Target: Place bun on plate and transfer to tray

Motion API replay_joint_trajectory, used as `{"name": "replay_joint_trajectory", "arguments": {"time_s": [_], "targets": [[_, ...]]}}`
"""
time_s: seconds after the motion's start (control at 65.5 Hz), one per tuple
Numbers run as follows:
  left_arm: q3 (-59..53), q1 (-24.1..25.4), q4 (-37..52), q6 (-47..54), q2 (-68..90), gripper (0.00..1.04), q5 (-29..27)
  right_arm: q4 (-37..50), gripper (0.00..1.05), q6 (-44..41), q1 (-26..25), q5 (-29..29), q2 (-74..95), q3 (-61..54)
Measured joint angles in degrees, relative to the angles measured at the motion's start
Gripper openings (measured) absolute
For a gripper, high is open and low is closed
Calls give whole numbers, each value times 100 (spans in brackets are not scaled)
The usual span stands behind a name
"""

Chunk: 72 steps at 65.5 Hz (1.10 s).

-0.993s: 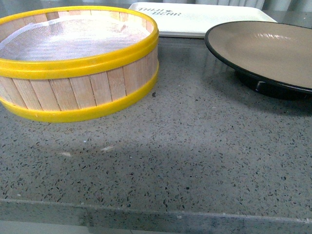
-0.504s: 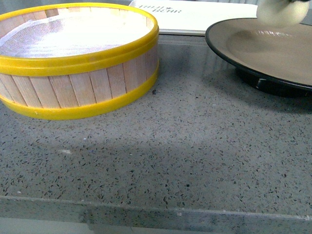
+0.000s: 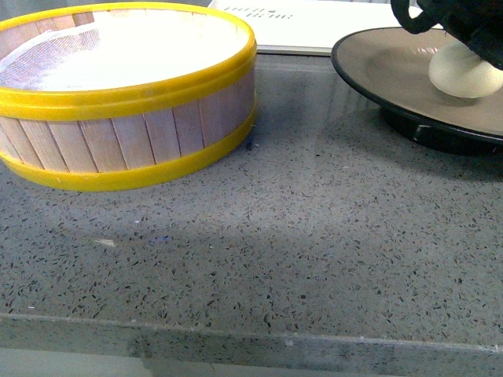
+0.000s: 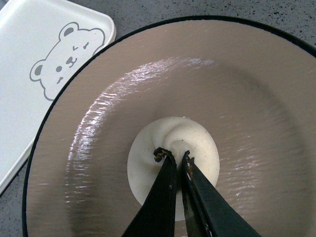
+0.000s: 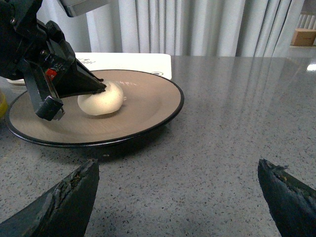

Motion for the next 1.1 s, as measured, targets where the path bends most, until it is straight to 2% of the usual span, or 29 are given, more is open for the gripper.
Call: {"name": "replay_joint_trajectory", "arguments": {"time_s": [0.122,0.29,0.458,0.535,0.611,0.687,0.855,0.901,1.1], "targets": [[0,-4,-2,-13,31,5,-72,0,96,2,0,0,0,2],[76,4,-37,-24,44,34,-96,0,96,2,0,0,0,0],[221,33,-83,-74,44,58,-96,0,96,2,0,0,0,0],[321,66,-136,-160,42,73,-66,0,96,2,0,0,0,0],[382,107,-142,-256,22,83,-33,0,96,2,0,0,0,0],[409,221,-44,-402,-153,99,13,0,96,0,0,0,0,0],[-55,575,494,-691,-1130,98,-83,0,96,2,0,2,0,0],[-555,807,706,-907,-1851,98,-247,0,96,2,0,0,0,0],[-2524,1596,970,-1329,-3954,98,-179,0,96,0,0,0,0,0]]}}
